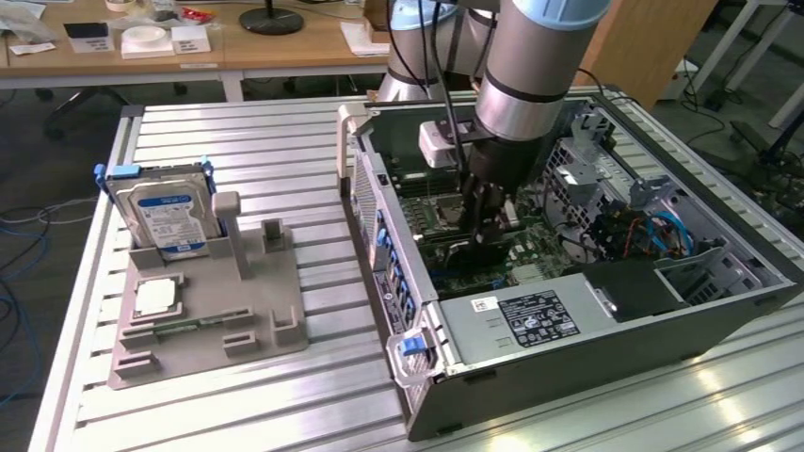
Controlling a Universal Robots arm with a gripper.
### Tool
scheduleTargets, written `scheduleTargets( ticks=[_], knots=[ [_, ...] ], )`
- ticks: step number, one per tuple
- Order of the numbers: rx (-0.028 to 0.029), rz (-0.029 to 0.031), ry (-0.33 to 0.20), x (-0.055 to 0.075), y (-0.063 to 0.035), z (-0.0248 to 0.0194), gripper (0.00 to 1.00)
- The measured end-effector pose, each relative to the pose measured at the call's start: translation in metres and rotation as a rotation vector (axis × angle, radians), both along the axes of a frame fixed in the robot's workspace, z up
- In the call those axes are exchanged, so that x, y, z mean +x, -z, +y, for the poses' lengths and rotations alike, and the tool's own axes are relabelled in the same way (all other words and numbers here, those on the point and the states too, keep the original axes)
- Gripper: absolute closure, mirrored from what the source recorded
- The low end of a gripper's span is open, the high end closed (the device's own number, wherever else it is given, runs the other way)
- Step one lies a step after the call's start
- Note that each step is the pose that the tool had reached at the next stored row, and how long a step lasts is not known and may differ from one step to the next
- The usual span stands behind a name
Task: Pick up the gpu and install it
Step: 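Insert the gpu into the slot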
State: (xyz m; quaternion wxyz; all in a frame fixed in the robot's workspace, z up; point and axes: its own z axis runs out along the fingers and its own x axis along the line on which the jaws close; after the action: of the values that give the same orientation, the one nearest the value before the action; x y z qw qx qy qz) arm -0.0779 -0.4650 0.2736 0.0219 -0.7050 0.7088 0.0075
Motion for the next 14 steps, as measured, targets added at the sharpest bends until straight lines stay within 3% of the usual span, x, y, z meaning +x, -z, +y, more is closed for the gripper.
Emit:
scheduleTargets(
  ticks=[3, 6, 7, 9, 14],
  knots=[
    [0.0005, -0.0005, 0.0, 0.0, -0.0003, 0.0, 0.6],
    [0.0003, -0.0004, 0.0, 0.0, -0.0004, 0.0, 0.78],
    [0.0003, -0.0004, 0.0, 0.0, -0.0004, 0.0, 0.78],
    [0.0003, -0.0004, -0.001, 0.0, -0.0004, 0.0, 0.89],
    [0.0003, -0.0005, -0.001, 0.0, -0.0004, 0.0, 0.89]
  ],
)
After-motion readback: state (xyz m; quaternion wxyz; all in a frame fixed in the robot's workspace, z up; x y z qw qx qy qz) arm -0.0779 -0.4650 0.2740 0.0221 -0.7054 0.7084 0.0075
